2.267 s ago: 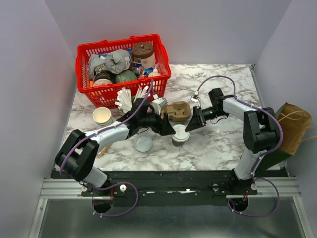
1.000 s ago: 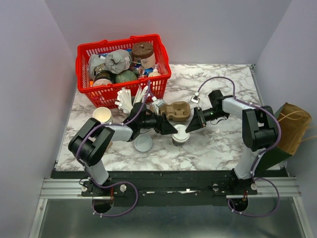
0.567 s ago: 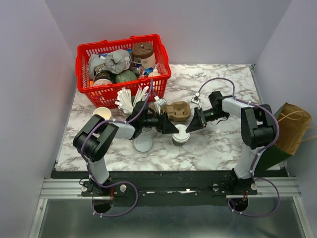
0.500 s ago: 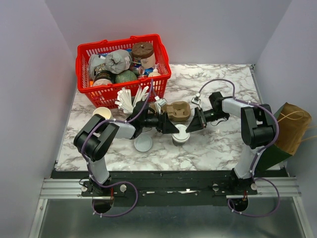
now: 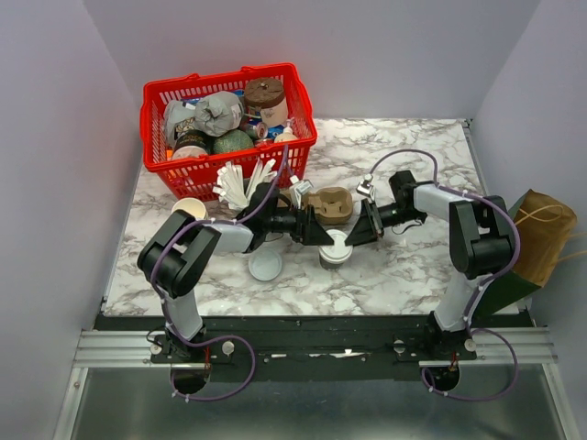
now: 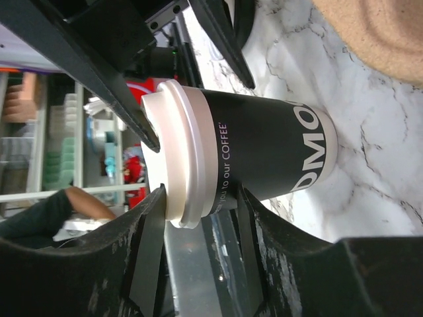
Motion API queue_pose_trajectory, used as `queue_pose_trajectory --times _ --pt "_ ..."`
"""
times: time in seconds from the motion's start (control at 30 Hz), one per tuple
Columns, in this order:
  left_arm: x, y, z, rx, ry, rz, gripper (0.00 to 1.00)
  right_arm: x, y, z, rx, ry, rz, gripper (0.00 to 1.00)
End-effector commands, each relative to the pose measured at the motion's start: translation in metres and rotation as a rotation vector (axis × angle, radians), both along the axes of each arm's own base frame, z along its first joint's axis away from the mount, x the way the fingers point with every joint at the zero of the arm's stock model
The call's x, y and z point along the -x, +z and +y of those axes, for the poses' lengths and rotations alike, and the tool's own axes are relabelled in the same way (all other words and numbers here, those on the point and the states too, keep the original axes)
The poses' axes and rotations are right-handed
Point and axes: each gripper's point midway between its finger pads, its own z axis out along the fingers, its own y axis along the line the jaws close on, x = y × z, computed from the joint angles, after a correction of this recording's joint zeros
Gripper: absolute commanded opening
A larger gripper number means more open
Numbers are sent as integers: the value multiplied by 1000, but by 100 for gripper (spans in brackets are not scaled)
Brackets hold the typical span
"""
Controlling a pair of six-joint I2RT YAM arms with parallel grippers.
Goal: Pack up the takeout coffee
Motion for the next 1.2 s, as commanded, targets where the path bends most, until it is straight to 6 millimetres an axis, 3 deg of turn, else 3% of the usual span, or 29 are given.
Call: queue_pose_trajectory --times 0.0,0.17,0.2,0.27,0.37,0.6,0.73,0.9,1.0,1.03,1.07,1.17 --pt "-14 -17 1 -123 55 -56 79 5 -7 -1 79 42 -111 56" --pt "-29 10 -7 -97 47 -132 85 6 3 -1 61 65 -136 62" --pt "-30 12 -7 -101 45 -137 86 6 4 -2 57 69 -148 70" --pt "-35 19 -10 -92 42 -153 87 6 7 -1 44 74 -153 75" --pt "-38 22 -11 -99 40 -164 87 4 14 1 30 75 -173 95" --pt "-47 38 -13 -102 46 -235 88 -1 23 -1 42 82 -229 96" --pt "-59 71 -12 -121 86 -329 89 -8 29 -10 90 78 -309 96" --pt "-63 86 6 -210 160 -368 90 -28 34 -13 108 59 -404 96" --pt "-50 86 21 -256 168 -372 87 -42 38 -10 96 42 -422 91" --pt "-39 74 28 -286 153 -344 83 -45 37 -9 88 35 -414 90" --pt "-33 79 32 -285 156 -360 82 -49 37 -9 86 26 -422 88" --pt "-10 61 46 -346 99 -370 71 -56 40 -7 64 -5 -450 81"
